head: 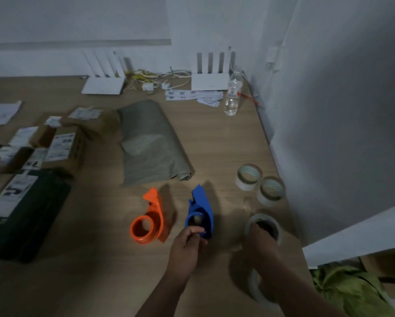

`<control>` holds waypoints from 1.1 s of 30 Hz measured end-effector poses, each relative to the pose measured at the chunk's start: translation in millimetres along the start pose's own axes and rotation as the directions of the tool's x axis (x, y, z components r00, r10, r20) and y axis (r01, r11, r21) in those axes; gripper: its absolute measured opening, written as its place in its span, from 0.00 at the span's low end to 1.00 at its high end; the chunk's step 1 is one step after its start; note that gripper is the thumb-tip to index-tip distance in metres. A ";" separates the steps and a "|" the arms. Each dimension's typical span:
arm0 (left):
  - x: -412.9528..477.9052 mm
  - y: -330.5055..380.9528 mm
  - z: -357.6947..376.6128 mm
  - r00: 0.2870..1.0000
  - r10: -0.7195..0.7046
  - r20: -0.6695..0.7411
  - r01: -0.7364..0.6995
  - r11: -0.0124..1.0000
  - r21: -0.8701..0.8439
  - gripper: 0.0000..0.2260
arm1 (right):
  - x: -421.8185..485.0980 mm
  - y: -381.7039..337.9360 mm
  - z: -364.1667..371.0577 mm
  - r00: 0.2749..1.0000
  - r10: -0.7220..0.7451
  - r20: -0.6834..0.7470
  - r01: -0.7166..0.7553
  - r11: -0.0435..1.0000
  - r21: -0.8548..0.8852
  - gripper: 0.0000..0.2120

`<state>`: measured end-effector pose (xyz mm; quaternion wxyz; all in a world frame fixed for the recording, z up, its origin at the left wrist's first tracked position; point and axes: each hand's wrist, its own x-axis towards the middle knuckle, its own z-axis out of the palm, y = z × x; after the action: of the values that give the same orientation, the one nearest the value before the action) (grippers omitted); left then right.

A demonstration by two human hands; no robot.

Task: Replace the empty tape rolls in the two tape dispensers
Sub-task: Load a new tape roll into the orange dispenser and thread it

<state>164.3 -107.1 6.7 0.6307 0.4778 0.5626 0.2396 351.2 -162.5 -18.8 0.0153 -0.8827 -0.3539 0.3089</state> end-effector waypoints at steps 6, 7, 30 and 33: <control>5.1 2.5 -40.8 0.999 0.017 -0.051 -0.017 1.000 0.008 0.11 | -1.8 -6.2 3.4 0.997 0.059 -0.051 -0.059 0.998 -0.007 0.21; 7.2 3.8 -49.8 0.998 0.016 -0.065 -0.016 1.000 0.002 0.10 | -2.4 -9.7 3.8 0.994 0.070 -0.080 -0.069 0.998 0.009 0.19; 62.3 0.0 -173.9 0.986 0.008 -0.165 -0.017 0.998 -0.055 0.10 | -78.4 -143.2 -41.4 0.964 -0.135 -0.228 0.176 0.969 0.172 0.11; 69.5 -10.2 -186.9 0.986 0.012 -0.165 -0.011 1.000 0.011 0.13 | -89.8 -169.0 -32.3 0.931 -0.242 -0.275 0.292 0.944 0.157 0.11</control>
<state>4.0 9.2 -18.9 0.5781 0.4628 0.6113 0.2790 215.0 -86.6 96.8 0.1886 -0.8523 -0.4341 0.2227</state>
